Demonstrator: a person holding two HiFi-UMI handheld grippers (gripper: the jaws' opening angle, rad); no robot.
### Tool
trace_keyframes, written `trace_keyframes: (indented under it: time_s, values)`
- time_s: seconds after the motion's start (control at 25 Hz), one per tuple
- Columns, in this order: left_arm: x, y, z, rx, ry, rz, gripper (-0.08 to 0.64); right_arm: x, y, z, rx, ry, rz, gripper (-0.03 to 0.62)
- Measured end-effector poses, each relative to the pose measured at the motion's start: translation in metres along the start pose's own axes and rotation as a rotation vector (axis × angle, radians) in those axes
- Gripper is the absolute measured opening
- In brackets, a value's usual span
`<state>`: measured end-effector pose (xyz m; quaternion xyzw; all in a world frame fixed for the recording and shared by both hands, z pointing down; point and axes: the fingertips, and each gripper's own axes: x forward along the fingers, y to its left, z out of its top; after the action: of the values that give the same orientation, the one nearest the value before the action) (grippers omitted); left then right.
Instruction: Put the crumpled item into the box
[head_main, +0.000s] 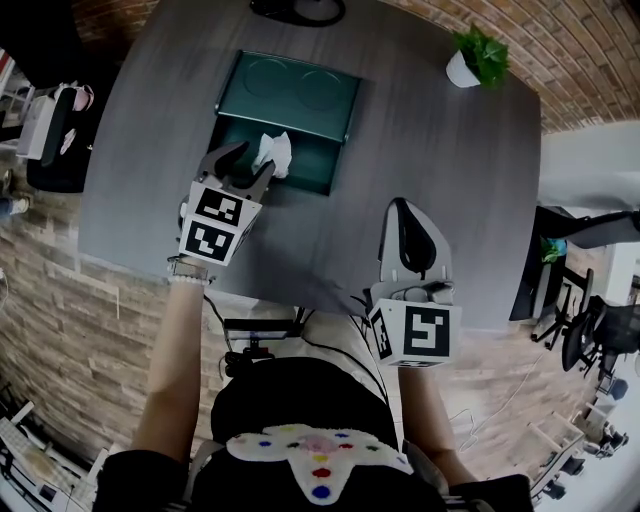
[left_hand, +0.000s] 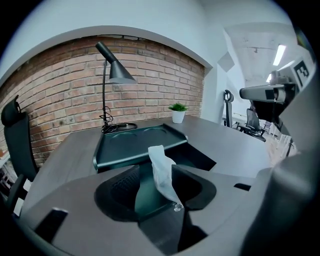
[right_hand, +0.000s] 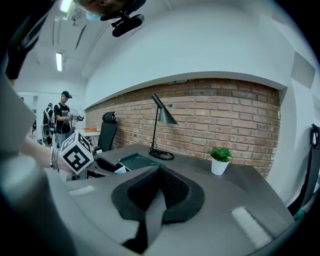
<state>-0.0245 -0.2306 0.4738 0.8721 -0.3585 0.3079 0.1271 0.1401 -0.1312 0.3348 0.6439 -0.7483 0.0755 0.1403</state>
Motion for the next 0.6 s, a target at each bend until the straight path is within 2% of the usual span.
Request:
trace_keyframes:
  time_s: [0.36, 0.6]
  values:
    - [-0.025, 0.001, 0.008, -0.036, -0.063, 0.075, 0.181, -0.008, -0.002, 0.01, -0.012, -0.029, 0.037, 0.009]
    - [-0.055, -0.01, 0.027, -0.052, -0.139, 0.111, 0.075, -0.017, 0.002, 0.022, -0.024, -0.061, 0.074, 0.009]
